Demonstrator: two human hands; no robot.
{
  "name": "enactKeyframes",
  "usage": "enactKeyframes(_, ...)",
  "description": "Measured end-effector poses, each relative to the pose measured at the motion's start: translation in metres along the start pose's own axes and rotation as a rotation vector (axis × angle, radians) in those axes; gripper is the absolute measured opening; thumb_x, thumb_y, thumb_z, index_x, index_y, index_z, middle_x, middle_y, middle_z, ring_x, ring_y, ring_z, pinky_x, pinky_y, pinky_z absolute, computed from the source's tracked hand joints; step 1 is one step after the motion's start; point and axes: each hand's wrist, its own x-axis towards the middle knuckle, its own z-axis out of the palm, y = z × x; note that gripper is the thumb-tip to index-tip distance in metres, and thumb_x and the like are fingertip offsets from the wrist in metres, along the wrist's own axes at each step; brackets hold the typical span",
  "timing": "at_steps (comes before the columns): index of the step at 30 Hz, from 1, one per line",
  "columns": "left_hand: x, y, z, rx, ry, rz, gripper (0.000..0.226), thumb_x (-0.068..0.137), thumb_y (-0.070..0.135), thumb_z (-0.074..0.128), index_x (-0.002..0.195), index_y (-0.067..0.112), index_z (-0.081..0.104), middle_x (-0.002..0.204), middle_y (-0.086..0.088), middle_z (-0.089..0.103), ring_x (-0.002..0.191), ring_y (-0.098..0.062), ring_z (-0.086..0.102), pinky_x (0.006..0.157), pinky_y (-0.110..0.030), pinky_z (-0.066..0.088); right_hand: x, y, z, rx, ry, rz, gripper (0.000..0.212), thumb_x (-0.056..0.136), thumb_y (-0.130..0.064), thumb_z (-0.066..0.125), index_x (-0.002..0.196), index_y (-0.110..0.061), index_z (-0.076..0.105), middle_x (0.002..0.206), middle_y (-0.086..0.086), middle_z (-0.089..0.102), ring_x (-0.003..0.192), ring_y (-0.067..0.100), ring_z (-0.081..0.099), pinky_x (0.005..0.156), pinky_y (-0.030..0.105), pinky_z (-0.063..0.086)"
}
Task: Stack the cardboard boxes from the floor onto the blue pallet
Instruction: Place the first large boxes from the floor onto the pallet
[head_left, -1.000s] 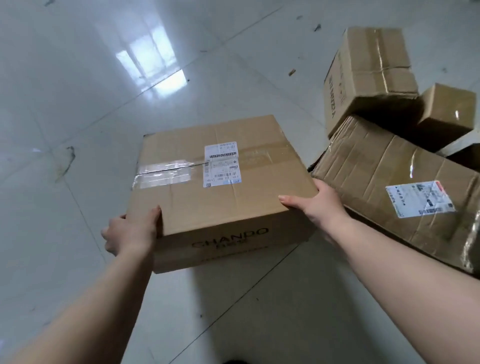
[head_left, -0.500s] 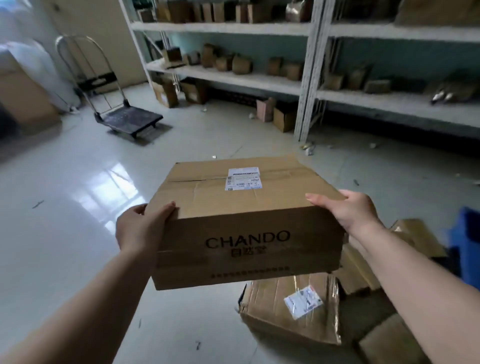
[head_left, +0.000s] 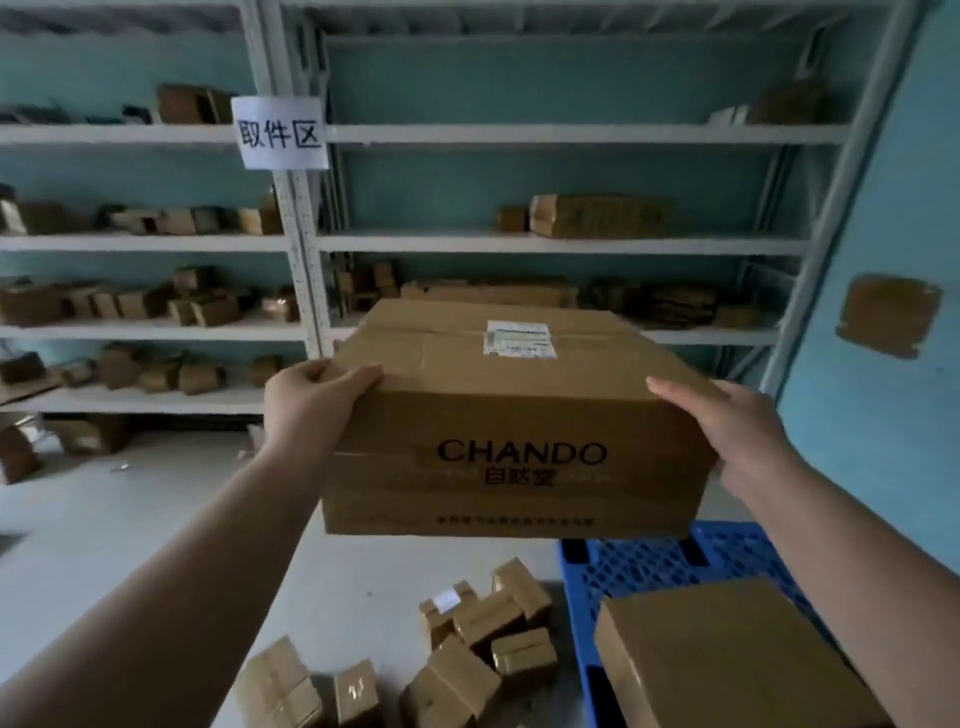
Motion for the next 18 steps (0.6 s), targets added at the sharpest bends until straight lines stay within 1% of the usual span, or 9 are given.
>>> enactKeyframes(2,-0.011,0.025,0.037,-0.029,-0.076,0.046,0.061,0.067,0.039,0.077,0.119,0.014,0.059,0.099,-0.003,0.061,0.080,-0.019,0.060,0.071,-0.032,0.051,-0.003,-0.021,-0.047,0.013,0.090,-0.031,0.040,0.050,-0.046,0.084,0.076,-0.024,0.064,0.082,0.001,0.068,0.074,0.022,0.065,0.057,0.030,0.049)
enactKeyframes(4,-0.024,0.047,0.070,-0.065,-0.158,0.068,0.060,0.068,0.039,0.076,0.121,0.016,0.058,0.101,-0.003,0.060,0.085,-0.021,0.059,0.075,-0.033,0.050,-0.010,-0.038,-0.088,0.018,0.187,-0.052,0.040,0.050,-0.044,0.085,0.078,-0.022,0.065,0.080,0.000,0.069,0.071,0.021,0.066,0.056,0.028,0.049)
enactKeyframes(6,-0.035,0.065,0.100,-0.093,-0.233,0.075,0.058,0.070,0.038,0.075,0.121,0.016,0.058,0.090,0.002,0.060,0.078,-0.017,0.057,0.071,-0.030,0.048,-0.020,-0.047,-0.122,0.018,0.289,-0.067,0.039,0.049,-0.042,0.086,0.076,-0.021,0.067,0.074,-0.001,0.071,0.067,0.021,0.068,0.058,0.028,0.049)
enactKeyframes(9,-0.050,0.085,0.137,-0.131,-0.362,0.081,0.051,0.072,0.034,0.074,0.117,0.014,0.059,0.075,0.009,0.052,0.067,-0.009,0.050,0.060,-0.023,0.041,-0.039,-0.055,-0.166,0.018,0.422,-0.078,0.039,0.045,-0.042,0.086,0.071,-0.020,0.067,0.063,-0.005,0.071,0.054,0.014,0.068,0.051,0.022,0.047)
enactKeyframes(10,-0.056,0.089,0.147,-0.133,-0.413,0.080,0.052,0.072,0.034,0.074,0.118,0.013,0.059,0.078,0.006,0.055,0.069,-0.010,0.051,0.064,-0.026,0.043,-0.046,-0.056,-0.178,0.016,0.468,-0.069,0.042,0.043,-0.043,0.086,0.072,-0.020,0.067,0.067,-0.002,0.072,0.058,0.017,0.068,0.054,0.025,0.049)
enactKeyframes(12,-0.068,0.096,0.166,-0.126,-0.499,0.091,0.053,0.073,0.033,0.073,0.120,0.014,0.058,0.093,0.001,0.059,0.080,-0.017,0.056,0.074,-0.031,0.045,-0.063,-0.055,-0.197,0.019,0.565,-0.052,0.053,0.037,-0.046,0.086,0.078,-0.018,0.067,0.082,0.002,0.071,0.075,0.024,0.067,0.072,0.037,0.053)
enactKeyframes(14,-0.081,0.098,0.183,-0.128,-0.571,0.095,0.054,0.073,0.033,0.073,0.122,0.014,0.057,0.104,-0.003,0.060,0.092,-0.021,0.056,0.080,-0.034,0.047,-0.080,-0.052,-0.213,0.012,0.641,-0.043,0.062,0.034,-0.049,0.084,0.083,-0.016,0.066,0.091,0.003,0.069,0.084,0.025,0.064,0.082,0.040,0.051)
enactKeyframes(16,-0.095,0.095,0.200,-0.150,-0.645,0.077,0.056,0.073,0.033,0.073,0.124,0.015,0.055,0.107,-0.003,0.060,0.096,-0.023,0.057,0.086,-0.038,0.048,-0.095,-0.046,-0.228,-0.002,0.708,-0.044,0.053,0.039,-0.046,0.085,0.079,-0.017,0.065,0.089,0.001,0.069,0.078,0.019,0.063,0.072,0.033,0.049)
enactKeyframes(18,-0.109,0.091,0.215,-0.171,-0.714,0.083,0.052,0.074,0.032,0.073,0.120,0.014,0.056,0.095,0.001,0.059,0.086,-0.020,0.057,0.079,-0.036,0.048,-0.109,-0.039,-0.244,-0.012,0.760,-0.045,0.049,0.040,-0.044,0.085,0.075,-0.016,0.065,0.083,0.000,0.069,0.073,0.018,0.064,0.065,0.029,0.049)
